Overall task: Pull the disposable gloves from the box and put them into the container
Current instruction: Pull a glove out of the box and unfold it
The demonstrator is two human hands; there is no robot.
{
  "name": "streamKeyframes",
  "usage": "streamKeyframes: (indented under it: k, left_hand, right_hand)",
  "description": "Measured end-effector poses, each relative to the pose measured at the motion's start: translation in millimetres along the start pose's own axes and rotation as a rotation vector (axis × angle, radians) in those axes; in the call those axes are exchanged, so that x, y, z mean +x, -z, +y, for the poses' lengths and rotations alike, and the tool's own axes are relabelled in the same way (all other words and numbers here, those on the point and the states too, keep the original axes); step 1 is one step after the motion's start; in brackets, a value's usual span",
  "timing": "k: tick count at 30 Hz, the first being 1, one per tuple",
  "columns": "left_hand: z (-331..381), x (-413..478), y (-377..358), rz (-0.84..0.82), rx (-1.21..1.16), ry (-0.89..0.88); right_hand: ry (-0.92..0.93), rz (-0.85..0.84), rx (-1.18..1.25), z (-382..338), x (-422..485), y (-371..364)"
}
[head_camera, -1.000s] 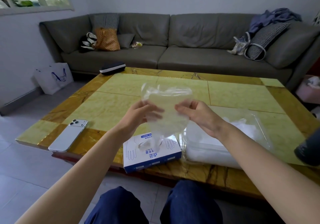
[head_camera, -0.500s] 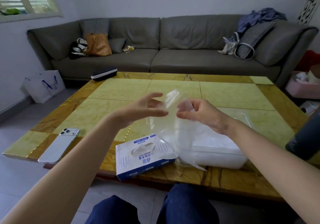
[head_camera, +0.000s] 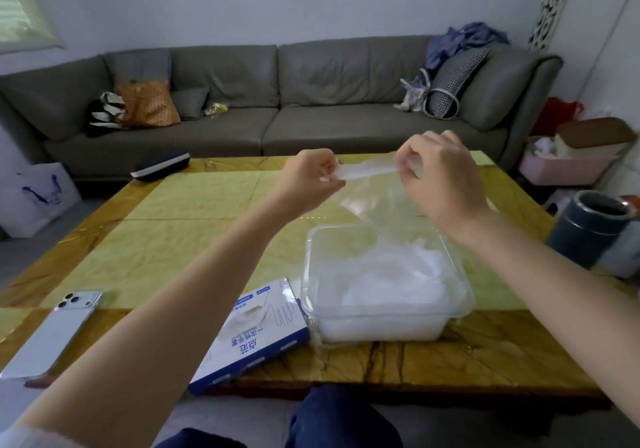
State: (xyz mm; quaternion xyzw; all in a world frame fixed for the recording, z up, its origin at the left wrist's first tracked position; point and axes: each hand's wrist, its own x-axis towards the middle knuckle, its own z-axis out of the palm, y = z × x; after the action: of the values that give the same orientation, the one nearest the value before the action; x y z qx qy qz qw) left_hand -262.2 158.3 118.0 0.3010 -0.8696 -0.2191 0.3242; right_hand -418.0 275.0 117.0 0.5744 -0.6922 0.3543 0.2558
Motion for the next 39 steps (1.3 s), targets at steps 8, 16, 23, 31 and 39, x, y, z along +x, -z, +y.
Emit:
streamKeyframes:
  k: [8, 16, 23, 31, 39]
  left_hand:
    - [-33.1, -24.7, -35.8, -0.311, 0.083, -0.033]
    - [-58.5, -41.7, -59.1, -0.509, 0.485, -0.083]
    - [-53.1, -47.0, -63.0, -0.436, 0.525, -0.030]
    - [-49.7, -61.8, -100.3, -0.925, 0.604, 0.013]
    - [-62.2, -54.2, -128.5, -1.068, 0.642, 0.109]
  right_hand:
    - [0.401, -0.156, -0.202, -18.1, -58.7, 8.0]
    - [0.218, -0.750, -0.082, -16.1, -100.2, -44.7]
    - [-0.117, -1.234, 0.221, -7.9, -87.5, -60.7]
    - [-0.224, -1.180, 0.175, 24.6, -87.7, -71.2]
    - [-0.134, -1.317, -0.068, 46.4, -92.8, -94.1]
